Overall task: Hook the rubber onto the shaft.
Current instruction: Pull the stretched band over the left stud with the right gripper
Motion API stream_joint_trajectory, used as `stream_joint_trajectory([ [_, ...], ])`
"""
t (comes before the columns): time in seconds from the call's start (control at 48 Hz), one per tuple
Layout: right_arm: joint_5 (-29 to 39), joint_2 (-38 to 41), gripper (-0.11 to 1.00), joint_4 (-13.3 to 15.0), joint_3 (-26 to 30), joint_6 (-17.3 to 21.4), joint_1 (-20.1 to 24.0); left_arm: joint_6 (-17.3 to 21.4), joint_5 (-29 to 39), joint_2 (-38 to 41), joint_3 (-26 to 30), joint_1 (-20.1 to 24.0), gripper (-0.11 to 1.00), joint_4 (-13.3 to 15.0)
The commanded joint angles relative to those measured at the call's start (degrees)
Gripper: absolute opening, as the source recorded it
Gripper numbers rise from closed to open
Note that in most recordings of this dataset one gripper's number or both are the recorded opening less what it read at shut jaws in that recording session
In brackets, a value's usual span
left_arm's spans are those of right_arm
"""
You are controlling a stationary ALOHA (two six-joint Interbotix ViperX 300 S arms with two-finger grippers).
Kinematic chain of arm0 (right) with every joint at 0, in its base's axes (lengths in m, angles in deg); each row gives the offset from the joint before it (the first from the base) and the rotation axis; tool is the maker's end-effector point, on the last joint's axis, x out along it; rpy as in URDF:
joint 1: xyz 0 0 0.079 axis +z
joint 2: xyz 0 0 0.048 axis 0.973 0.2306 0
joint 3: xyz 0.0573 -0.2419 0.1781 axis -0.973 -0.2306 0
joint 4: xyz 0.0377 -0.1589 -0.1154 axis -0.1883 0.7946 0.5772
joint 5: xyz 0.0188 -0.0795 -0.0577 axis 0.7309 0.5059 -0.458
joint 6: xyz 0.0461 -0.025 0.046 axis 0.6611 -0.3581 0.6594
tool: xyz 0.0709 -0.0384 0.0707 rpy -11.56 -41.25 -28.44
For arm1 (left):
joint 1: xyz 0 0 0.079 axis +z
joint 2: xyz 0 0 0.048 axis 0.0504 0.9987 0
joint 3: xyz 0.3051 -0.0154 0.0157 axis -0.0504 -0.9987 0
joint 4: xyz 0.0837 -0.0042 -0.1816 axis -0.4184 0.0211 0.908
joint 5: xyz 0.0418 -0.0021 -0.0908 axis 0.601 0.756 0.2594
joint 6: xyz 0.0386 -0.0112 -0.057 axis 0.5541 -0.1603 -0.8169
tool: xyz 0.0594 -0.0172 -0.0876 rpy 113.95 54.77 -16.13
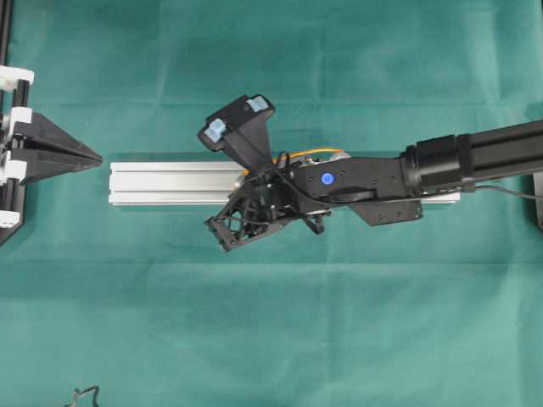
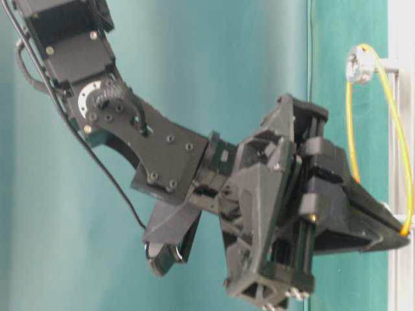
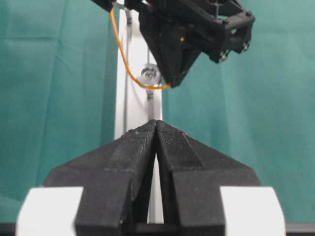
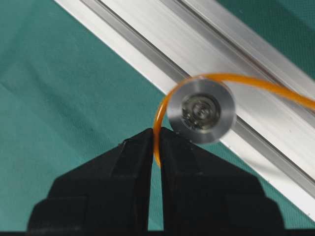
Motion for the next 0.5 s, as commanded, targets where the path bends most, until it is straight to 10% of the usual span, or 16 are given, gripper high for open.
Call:
stream_joint_trajectory([
  [0.0, -0.18, -3.34, 0.07, -0.09, -0.53, 0.18, 0.0, 0.0, -0.35, 0.44, 1.93, -0.18, 0.0, -0.09],
  [0.48, -0.18, -7.38, 0.07, -0.09, -5.71, 0.18, 0.26, 0.0, -0.35, 0.53, 1.93, -0.18, 0.0, -0.09],
])
